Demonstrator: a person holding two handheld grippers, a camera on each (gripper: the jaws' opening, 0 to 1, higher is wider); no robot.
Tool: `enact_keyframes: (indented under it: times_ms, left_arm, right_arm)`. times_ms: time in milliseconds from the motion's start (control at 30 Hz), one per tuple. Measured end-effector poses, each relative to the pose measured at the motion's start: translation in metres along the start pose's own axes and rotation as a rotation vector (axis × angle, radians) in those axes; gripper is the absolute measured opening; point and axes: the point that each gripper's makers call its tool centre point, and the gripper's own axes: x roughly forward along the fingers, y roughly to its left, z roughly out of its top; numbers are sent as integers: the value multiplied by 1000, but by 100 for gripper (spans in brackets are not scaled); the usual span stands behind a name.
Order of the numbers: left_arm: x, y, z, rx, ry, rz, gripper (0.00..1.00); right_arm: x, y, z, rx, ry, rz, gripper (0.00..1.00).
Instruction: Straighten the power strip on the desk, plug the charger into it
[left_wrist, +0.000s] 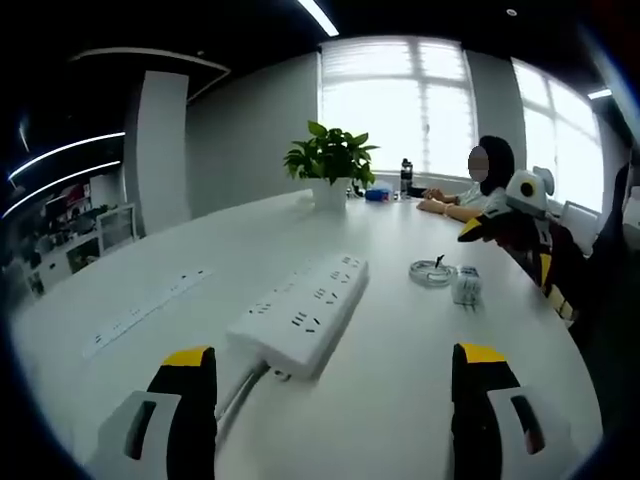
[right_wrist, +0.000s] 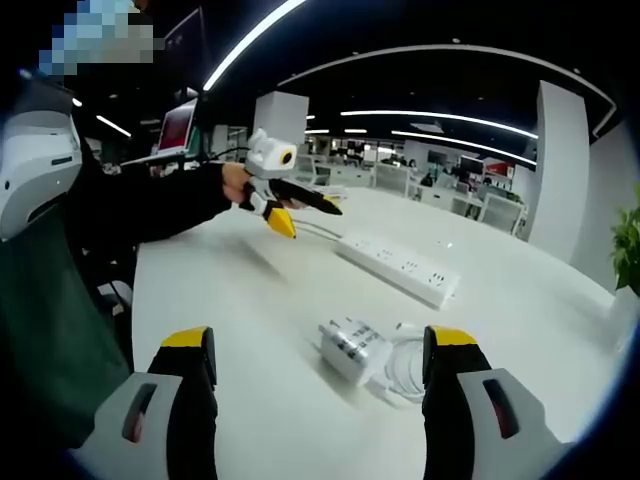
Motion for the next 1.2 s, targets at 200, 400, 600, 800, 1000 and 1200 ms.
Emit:
enact_keyframes:
  times_ms: [200, 400, 600, 800, 1000, 1200]
  left_arm:
    - [-7, 6, -3, -27, -4, 23, 99]
    - [-11, 8, -5, -15, -14, 36, 99]
    - [-18, 12, -11, -34, -11, 45, 99]
    - [-25, 10, -20, -90, -11, 43, 99]
    - [-38, 11, -32, -108, -15, 54, 99]
    - [-48, 14, -36, -103, -21, 78, 99]
  right_arm:
    - [3, 1, 0, 1, -1, 7, 84]
    - [6, 1, -1, 3, 1, 12, 84]
    - [9, 1, -2, 2, 6, 15, 84]
    - [10, 2, 0, 0, 2, 17, 84]
    - [12, 1, -2, 7, 5, 16, 84]
    - [14, 3, -1, 2, 3, 21, 84]
